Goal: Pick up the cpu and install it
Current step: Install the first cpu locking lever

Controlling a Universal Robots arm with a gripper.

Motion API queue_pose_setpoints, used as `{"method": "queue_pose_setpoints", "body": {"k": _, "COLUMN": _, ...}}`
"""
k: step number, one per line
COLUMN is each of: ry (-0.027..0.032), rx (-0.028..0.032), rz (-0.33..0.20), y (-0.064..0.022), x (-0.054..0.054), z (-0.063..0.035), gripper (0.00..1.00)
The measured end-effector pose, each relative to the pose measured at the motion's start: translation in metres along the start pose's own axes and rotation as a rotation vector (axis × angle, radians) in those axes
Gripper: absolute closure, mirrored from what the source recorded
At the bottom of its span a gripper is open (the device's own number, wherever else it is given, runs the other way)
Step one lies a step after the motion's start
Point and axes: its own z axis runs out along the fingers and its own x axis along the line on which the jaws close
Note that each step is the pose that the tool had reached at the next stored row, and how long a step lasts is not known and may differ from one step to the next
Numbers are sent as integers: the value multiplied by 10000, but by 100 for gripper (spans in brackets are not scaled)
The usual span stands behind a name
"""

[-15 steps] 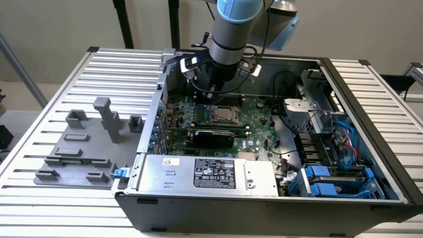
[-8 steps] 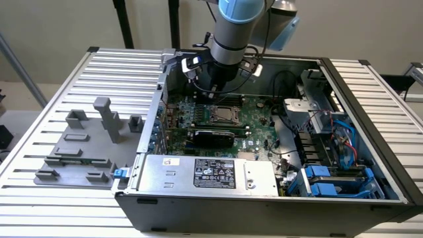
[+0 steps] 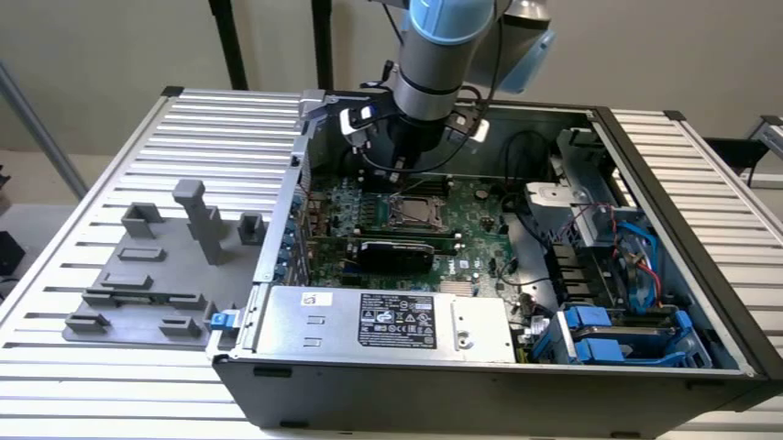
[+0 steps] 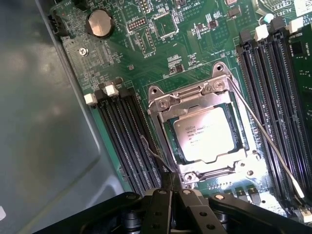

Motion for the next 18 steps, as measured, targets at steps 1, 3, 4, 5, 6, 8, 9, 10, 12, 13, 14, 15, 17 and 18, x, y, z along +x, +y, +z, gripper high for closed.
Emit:
{"method": "queue_pose_setpoints", "body": {"k": 1, "ry": -1, "rx": 1, "rz": 0, "y": 7, "x": 4, "z": 1, "gripper": 89}}
{"method": "queue_pose_setpoints", "body": {"k": 3, "ry": -2, "rx": 3, "rz": 1, "y": 16, "x": 10, "z": 1, "gripper": 89}}
{"method": "queue_pose_setpoints", "body": {"k": 4, "ry": -1, "rx": 3, "rz": 2, "y": 16, "x": 13, "z": 2, "gripper": 89}}
{"method": "queue_pose_setpoints", "body": {"k": 5, "ry": -2, "rx": 5, "rz": 2, "y": 15, "x": 16, "z": 3, "gripper": 89}}
{"method": "queue_pose_setpoints", "body": {"k": 6, "ry": -2, "rx": 6, "rz": 1, "y": 15, "x": 17, "z": 3, "gripper": 89}}
{"method": "queue_pose_setpoints", "body": {"k": 8, "ry": -2, "rx": 5, "rz": 1, "y": 13, "x": 20, "z": 4, "gripper": 89}}
{"method": "queue_pose_setpoints", "body": {"k": 9, "ry": -1, "rx": 5, "rz": 2, "y": 11, "x": 21, "z": 4, "gripper": 89}}
{"method": "queue_pose_setpoints", "body": {"k": 10, "ry": 0, "rx": 4, "rz": 2, "y": 7, "x": 23, "z": 6, "gripper": 89}}
{"method": "queue_pose_setpoints", "body": {"k": 12, "ry": -1, "rx": 5, "rz": 1, "y": -2, "x": 26, "z": 7, "gripper": 89}}
{"method": "queue_pose_setpoints", "body": {"k": 13, "ry": -1, "rx": 5, "rz": 1, "y": -5, "x": 27, "z": 8, "gripper": 89}}
{"method": "queue_pose_setpoints", "body": {"k": 14, "ry": -1, "rx": 5, "rz": 1, "y": -7, "x": 28, "z": 8, "gripper": 89}}
{"method": "queue_pose_setpoints", "body": {"k": 15, "ry": -1, "rx": 5, "rz": 0, "y": -7, "x": 28, "z": 8, "gripper": 89}}
{"method": "queue_pose_setpoints", "body": {"k": 17, "ry": -1, "rx": 5, "rz": 1, "y": -9, "x": 32, "z": 10, "gripper": 89}}
{"method": "queue_pose_setpoints", "body": {"k": 18, "ry": 0, "rx": 5, "rz": 1, "y": -9, "x": 33, "z": 10, "gripper": 89}}
